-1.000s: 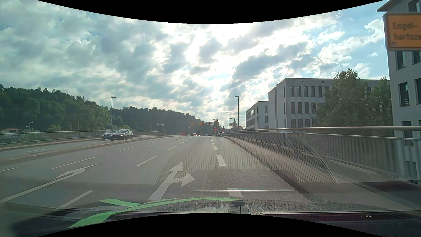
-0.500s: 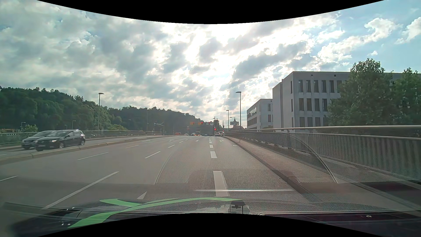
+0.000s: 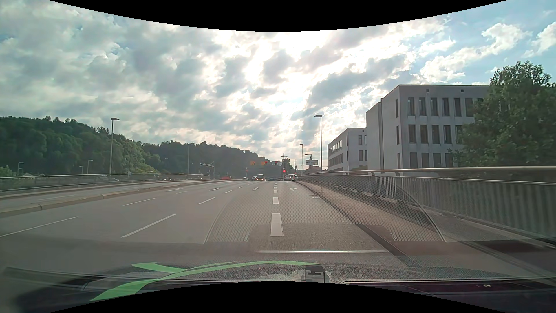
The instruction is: Follow the waypoints while adhering to traffic rules and regulations
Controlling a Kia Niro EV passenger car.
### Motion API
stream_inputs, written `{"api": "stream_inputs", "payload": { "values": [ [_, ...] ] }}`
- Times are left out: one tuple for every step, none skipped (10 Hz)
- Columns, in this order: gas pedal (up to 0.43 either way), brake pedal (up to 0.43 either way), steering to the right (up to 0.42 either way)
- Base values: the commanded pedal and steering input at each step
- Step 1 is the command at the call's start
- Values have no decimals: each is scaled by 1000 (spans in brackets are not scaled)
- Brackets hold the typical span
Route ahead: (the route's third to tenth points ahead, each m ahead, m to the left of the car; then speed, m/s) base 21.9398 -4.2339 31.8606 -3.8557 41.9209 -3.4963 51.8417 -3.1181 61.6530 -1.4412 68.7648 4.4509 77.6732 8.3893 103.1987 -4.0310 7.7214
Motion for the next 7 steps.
{"api": "stream_inputs", "payload": {
  "values": [
    [98,0,-4],
    [110,0,-5],
    [110,0,-7],
    [110,0,-9],
    [110,0,-10],
    [110,0,-11],
    [110,0,-11]
  ]
}}
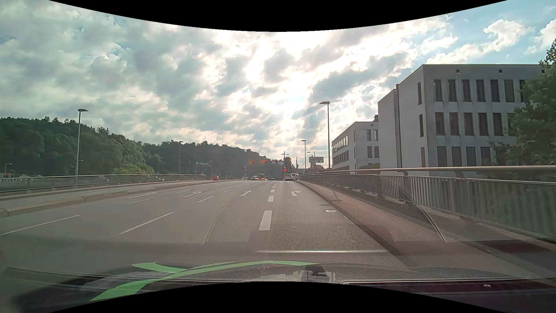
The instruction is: Follow the waypoints while adhering to traffic rules and regulations
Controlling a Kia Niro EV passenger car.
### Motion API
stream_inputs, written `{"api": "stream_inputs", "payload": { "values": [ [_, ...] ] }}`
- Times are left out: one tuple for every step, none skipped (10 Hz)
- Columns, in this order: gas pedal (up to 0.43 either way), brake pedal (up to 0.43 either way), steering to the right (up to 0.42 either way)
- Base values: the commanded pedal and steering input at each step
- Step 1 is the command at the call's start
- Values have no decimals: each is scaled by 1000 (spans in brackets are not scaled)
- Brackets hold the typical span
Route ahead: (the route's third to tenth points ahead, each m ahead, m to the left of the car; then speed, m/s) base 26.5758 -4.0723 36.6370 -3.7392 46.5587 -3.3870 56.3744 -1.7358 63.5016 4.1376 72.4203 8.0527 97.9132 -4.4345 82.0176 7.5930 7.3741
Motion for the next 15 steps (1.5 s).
{"api": "stream_inputs", "payload": {
  "values": [
    [110,0,-10],
    [110,0,-10],
    [110,0,-10],
    [98,0,-10],
    [98,0,-9],
    [79,0,-9],
    [39,0,-9],
    [39,0,-9],
    [39,0,-9],
    [39,0,-9],
    [59,0,-8],
    [79,0,-7],
    [87,0,-7],
    [87,0,-6],
    [87,0,-6]
  ]
}}
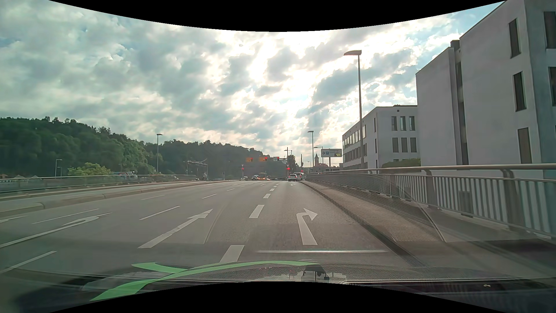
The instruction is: Follow the waypoints while adhering to traffic rules and regulations
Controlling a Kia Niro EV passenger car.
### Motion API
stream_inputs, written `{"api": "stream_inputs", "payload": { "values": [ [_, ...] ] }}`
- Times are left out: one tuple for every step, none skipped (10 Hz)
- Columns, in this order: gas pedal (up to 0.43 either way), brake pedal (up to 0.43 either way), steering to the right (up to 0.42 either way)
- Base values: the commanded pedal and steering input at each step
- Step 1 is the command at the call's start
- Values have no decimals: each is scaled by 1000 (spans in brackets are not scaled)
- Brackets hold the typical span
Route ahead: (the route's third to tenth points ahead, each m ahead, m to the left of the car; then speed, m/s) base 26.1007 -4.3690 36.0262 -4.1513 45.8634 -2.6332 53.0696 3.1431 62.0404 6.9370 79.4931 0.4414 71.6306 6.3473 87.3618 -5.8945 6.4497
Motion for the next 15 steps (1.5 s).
{"api": "stream_inputs", "payload": {
  "values": [
    [87,0,-6],
    [87,0,-6],
    [87,0,-7],
    [87,0,-7],
    [87,0,-7],
    [87,0,-7],
    [87,0,-8],
    [87,0,-8],
    [87,0,-8],
    [87,0,-8],
    [87,0,-8],
    [87,0,-6],
    [87,0,-6],
    [87,0,-6],
    [87,0,-6]
  ]
}}
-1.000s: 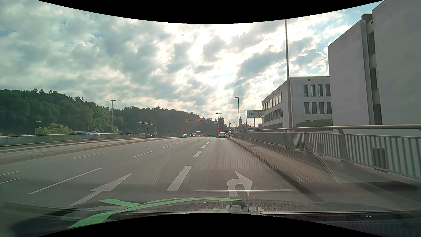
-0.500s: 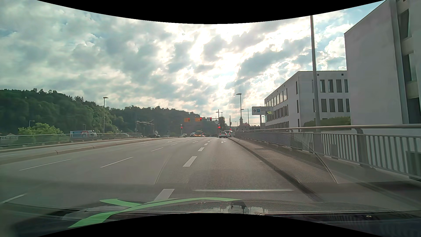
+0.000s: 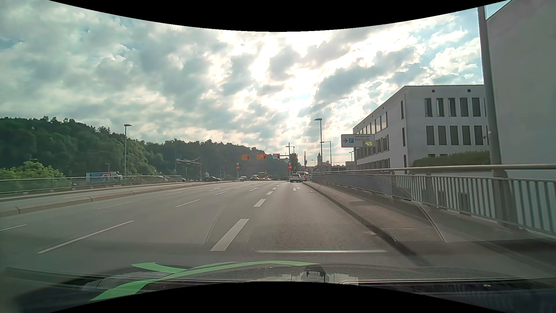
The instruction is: Follow the waypoints while adhering to traffic rules and regulations
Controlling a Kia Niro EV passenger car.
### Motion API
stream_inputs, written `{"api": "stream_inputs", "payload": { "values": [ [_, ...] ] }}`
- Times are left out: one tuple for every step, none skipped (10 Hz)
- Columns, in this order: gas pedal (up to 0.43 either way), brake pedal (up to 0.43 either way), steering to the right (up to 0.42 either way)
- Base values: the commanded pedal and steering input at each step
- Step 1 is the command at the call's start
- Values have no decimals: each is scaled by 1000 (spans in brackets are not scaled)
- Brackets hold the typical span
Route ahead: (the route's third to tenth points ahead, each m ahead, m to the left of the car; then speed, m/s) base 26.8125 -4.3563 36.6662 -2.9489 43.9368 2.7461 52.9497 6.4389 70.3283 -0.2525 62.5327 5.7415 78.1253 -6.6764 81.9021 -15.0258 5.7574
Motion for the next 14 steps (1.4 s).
{"api": "stream_inputs", "payload": {
  "values": [
    [87,0,-6],
    [87,0,-5],
    [87,0,-4],
    [87,0,-4],
    [87,0,-4],
    [87,0,-4],
    [87,0,-3],
    [87,0,-3],
    [87,0,-4],
    [87,0,-3],
    [87,0,-3],
    [87,0,-3],
    [87,0,-3],
    [87,0,-3]
  ]
}}
